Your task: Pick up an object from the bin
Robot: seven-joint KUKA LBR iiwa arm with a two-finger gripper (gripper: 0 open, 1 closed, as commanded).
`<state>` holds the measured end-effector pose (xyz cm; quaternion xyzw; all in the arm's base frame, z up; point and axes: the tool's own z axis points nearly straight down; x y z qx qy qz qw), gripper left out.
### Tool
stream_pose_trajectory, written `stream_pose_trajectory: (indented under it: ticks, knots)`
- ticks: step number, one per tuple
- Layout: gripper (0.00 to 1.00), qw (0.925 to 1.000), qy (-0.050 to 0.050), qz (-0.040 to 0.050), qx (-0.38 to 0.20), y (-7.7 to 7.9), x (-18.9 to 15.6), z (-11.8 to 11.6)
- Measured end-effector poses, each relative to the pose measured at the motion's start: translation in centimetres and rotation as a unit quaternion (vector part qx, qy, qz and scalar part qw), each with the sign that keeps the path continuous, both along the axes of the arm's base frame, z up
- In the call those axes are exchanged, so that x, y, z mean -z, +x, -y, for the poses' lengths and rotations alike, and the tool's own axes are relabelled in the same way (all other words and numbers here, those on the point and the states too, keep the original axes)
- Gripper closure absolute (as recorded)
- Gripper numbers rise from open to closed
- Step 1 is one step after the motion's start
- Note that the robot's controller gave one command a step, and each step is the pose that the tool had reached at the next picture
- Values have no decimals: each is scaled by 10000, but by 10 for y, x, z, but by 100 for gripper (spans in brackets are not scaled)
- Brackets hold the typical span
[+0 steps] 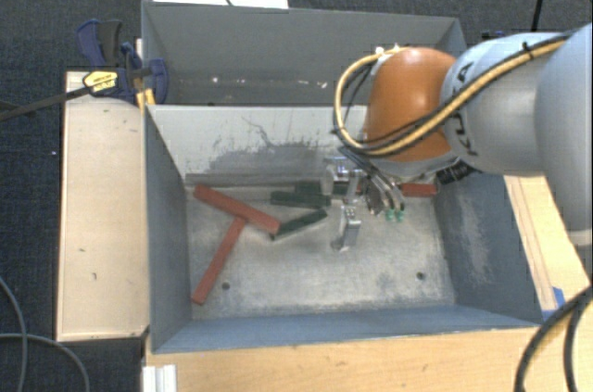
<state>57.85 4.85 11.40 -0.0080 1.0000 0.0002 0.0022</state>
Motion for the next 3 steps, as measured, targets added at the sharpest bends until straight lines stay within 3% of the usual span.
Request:
stream_pose_trajectory:
  ticks: [1, 2, 3]
  knots:
    - [100, 9968, -1, -27, -804, -1, 41, -71]
    - [100, 9967, -1, -27, -806, -1, 41, -71]
    - [100, 9960, -3, 11, -892, -27, -119, -40]
